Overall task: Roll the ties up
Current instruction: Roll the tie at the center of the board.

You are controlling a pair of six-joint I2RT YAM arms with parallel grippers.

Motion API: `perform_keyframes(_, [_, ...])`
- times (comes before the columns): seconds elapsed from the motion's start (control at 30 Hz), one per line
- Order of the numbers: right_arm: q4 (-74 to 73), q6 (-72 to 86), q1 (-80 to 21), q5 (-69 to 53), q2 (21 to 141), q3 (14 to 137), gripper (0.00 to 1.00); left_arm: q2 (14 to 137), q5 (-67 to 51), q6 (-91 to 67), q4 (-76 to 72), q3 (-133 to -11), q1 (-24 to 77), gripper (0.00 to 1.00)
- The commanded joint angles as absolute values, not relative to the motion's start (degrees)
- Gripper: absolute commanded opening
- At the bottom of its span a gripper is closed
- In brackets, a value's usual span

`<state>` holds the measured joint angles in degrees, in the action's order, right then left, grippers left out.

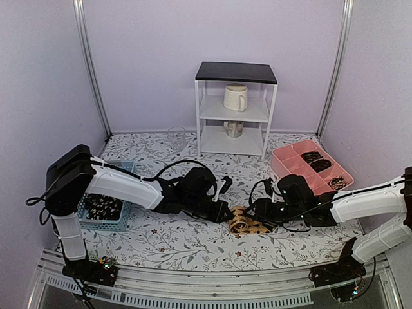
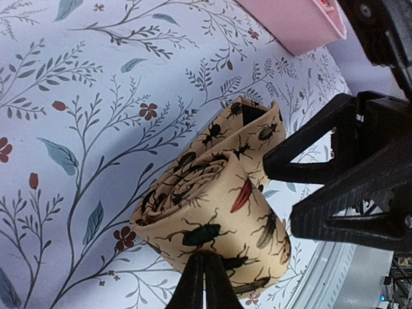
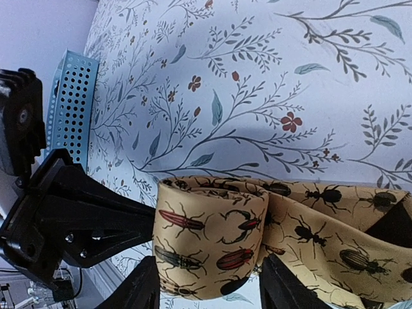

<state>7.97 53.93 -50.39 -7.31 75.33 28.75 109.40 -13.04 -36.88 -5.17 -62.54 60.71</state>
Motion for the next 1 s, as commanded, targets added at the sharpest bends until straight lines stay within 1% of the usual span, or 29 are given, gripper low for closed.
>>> perform_keyframes(0.0, [9.7, 54.6, -51.5, -8.7, 78.7, 31.8, 0.55, 110.1, -13.0, -36.2, -4.7, -63.8, 61.6, 0.03])
perform_keyframes(0.23, [6.8, 53.6, -51.8, -6.8, 82.9, 34.2, 0.56, 110.2, -12.8, -36.5, -4.6, -63.9, 61.6, 0.03])
perform_keyframes(0.4, [4.5, 51.3, -51.5, -4.1, 82.2, 33.3, 0.47, 109.7, -12.8, -36.5, -4.7, -63.8, 61.6, 0.04])
perform_keyframes(0.47, [5.0, 50.8, -51.2, -4.0, 81.1, 31.9, 0.44, 108.9, -12.7, -35.9, -5.5, -63.2, 61.6, 0.07])
perform_keyframes(0.53, [6.3, 50.3, -50.6, -4.3, 79.6, 30.0, 0.42, 107.6, -12.6, -34.6, -7.3, -62.0, 61.6, 0.14])
perform_keyframes(0.6, [7.7, 50.3, -49.9, -5.1, 78.4, 28.2, 0.41, 106.2, -12.6, -31.9, -8.5, -60.9, 61.6, 0.24])
perform_keyframes(0.63, [8.2, 50.3, -49.5, -5.4, 77.9, 27.6, 0.41, 105.5, -12.7, -29.9, -8.7, -60.9, 61.5, 0.3])
perform_keyframes(0.73, [10.0, 50.4, -48.2, -7.3, 77.3, 25.5, 0.4, 103.8, -11.5, -21.4, -8.3, -60.7, 61.5, 0.51])
perform_keyframes(0.9, [14.5, 51.7, -46.0, -10.4, 77.3, 22.3, 0.39, 103.9, -12.7, -5.2, -8.8, -60.8, 61.6, 0.68])
perform_keyframes(0.97, [16.7, 52.0, -44.9, -12.4, 77.4, 21.3, 0.39, 105.4, -13.8, 0.0, -8.5, -61.4, 61.6, 0.72])
